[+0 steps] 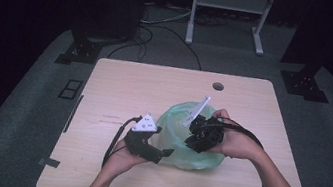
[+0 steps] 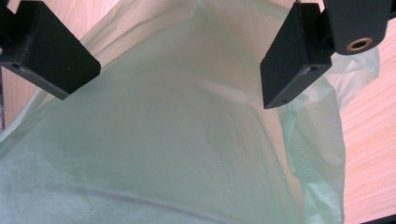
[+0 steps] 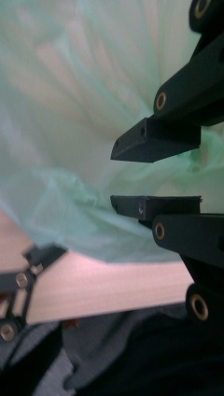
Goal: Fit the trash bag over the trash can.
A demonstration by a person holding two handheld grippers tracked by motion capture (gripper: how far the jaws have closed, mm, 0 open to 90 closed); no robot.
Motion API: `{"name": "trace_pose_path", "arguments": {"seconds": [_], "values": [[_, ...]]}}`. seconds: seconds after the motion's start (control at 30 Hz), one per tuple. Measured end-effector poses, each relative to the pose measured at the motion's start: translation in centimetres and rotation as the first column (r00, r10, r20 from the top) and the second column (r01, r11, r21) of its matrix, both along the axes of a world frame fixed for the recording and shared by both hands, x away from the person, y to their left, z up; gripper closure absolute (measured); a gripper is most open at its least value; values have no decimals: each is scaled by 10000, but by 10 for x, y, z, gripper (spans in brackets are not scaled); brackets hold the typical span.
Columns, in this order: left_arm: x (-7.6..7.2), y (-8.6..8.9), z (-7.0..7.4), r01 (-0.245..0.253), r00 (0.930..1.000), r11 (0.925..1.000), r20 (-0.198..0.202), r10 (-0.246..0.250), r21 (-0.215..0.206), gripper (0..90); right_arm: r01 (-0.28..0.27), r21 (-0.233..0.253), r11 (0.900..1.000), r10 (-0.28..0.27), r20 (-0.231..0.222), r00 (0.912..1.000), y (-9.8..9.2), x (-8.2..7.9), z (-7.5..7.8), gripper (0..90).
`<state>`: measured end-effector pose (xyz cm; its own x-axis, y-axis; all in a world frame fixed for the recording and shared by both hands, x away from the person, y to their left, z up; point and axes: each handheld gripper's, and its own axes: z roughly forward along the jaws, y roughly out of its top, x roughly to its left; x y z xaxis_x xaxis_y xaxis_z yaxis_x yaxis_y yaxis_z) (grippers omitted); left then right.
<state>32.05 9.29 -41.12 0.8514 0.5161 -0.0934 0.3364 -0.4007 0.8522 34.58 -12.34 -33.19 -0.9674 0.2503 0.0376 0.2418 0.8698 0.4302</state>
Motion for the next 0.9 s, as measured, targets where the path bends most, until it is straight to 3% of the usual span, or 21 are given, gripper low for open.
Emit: {"name": "trace_pose_path", "arguments": {"seconds": [0.17, 0.37, 0.7, 0.9], "values": [[0, 4, 2, 49, 10000, 10000, -74, -49, -18, 101, 773, 841, 9935, -804, 343, 9962, -16, 10, 6, 663], [0, 11, 2, -102, 9999, 9999, -75, 102, -14, 97, 1433, 1948, 9703, -1524, 320, 9878, -38, 16, 9, 608], [1, 18, 1, -305, 9995, 9995, -110, 305, 37, 97, 1870, 2759, 9428, -1996, 178, 9797, -62, 16, 10, 575], [2, 25, 0, -525, 9985, 9986, -144, 526, 53, 96, 2289, 3328, 9148, -2463, 105, 9691, -81, 18, 10, 539]]}}
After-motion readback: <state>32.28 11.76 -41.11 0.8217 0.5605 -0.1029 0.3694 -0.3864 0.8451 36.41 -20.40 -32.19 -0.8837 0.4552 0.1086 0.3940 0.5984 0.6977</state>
